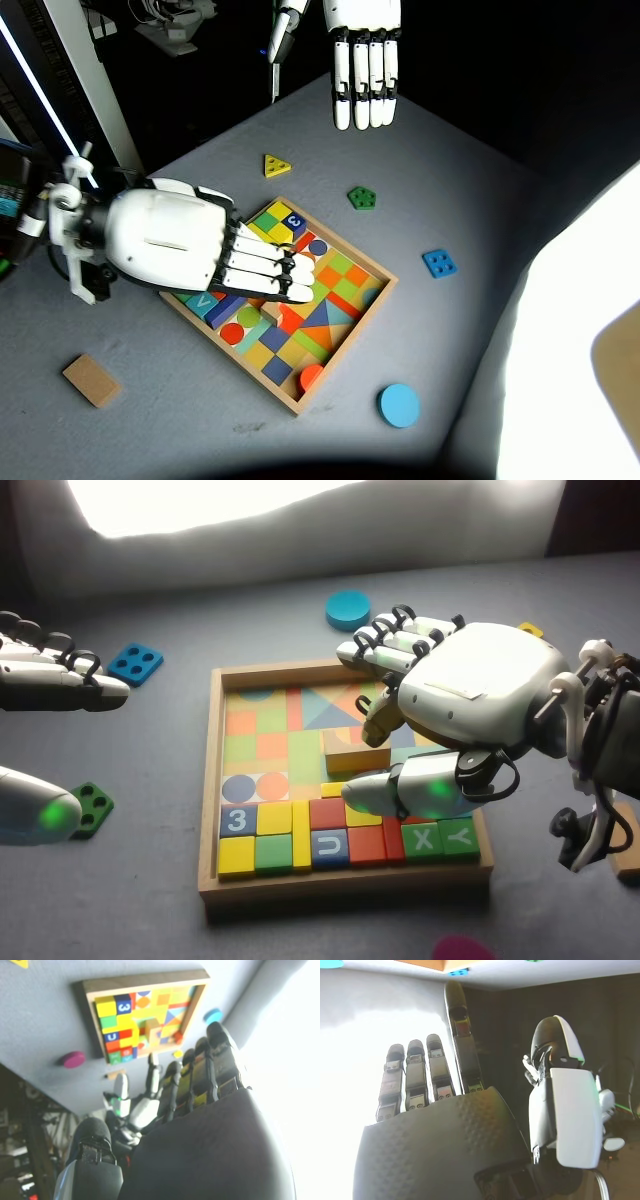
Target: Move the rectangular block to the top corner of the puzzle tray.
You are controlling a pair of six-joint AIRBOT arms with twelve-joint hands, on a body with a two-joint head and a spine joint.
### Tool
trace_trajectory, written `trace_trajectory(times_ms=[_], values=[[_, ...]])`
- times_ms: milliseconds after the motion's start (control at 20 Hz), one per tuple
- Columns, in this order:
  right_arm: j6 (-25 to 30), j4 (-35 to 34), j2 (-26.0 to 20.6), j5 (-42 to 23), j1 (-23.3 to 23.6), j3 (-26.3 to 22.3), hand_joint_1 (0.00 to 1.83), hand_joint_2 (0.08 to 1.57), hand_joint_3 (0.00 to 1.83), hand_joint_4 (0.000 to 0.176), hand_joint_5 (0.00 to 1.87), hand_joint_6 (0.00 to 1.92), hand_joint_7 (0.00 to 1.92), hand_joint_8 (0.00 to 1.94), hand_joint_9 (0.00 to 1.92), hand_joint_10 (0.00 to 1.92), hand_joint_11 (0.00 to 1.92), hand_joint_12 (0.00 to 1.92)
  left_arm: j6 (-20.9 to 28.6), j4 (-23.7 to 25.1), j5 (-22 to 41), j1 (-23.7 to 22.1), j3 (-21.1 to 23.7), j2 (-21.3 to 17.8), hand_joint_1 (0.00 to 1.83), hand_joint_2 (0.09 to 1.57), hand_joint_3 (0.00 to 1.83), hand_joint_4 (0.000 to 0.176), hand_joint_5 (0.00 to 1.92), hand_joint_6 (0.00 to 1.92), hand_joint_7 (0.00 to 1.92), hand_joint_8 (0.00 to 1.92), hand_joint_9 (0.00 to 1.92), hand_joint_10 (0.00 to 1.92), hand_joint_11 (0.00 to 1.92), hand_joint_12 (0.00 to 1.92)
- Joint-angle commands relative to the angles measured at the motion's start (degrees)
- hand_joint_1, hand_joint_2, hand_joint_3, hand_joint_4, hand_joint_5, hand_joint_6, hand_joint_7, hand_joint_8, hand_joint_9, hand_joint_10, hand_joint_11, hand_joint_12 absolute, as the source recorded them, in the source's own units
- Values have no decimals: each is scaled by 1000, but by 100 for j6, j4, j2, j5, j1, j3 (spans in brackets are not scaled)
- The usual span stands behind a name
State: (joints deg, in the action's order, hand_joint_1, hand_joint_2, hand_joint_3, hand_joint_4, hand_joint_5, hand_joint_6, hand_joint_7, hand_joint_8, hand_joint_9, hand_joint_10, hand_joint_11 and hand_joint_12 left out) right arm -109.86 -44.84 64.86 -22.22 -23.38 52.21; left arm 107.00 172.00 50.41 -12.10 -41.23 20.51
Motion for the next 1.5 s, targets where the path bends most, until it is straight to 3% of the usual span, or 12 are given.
trace_trajectory(times_ms=[0,150,200,300,600,800,950,1450], values=[[-41,151,4,-578,37,20,0,1144,5,26,775,131,19,4,0,0,0,0,23,57,-474,-56,19,16,0,1166,0,47,56,1,9,0,15,0,0,262],[-63,125,34,-588,-4,70,0,1147,6,13,763,118,38,10,0,0,0,0,23,57,-474,-69,31,17,0,1165,0,44,77,4,19,2,28,3,0,295],[-101,125,62,-618,-25,95,0,1145,4,20,757,113,32,7,0,0,0,0,23,57,-474,-70,25,17,0,1167,0,43,70,0,20,2,30,3,0,297],[-121,116,126,-624,-10,147,0,1146,4,17,757,110,42,10,0,0,0,0,23,57,-474,-68,24,17,0,1171,1,46,76,3,23,2,26,0,0,260],[-457,-512,368,-408,101,404,0,1158,8,0,747,97,45,8,0,0,0,0,23,57,-474,-74,-32,28,0,1175,2,43,80,0,13,0,20,0,0,256],[-487,-512,533,-386,90,524,0,1158,7,0,724,82,48,8,0,0,0,0,23,57,-474,-76,-46,29,0,1167,0,43,90,3,34,4,40,5,0,359],[-579,-512,606,-381,41,558,0,1161,8,0,729,81,50,7,0,0,0,0,24,57,-474,-76,-64,33,0,1167,0,45,69,0,17,0,21,0,0,273],[-590,-512,658,-374,3,596,0,1163,7,0,734,75,57,7,0,0,0,0,24,57,-474,-134,-26,74,0,1167,0,37,78,3,25,4,25,5,0,271]])
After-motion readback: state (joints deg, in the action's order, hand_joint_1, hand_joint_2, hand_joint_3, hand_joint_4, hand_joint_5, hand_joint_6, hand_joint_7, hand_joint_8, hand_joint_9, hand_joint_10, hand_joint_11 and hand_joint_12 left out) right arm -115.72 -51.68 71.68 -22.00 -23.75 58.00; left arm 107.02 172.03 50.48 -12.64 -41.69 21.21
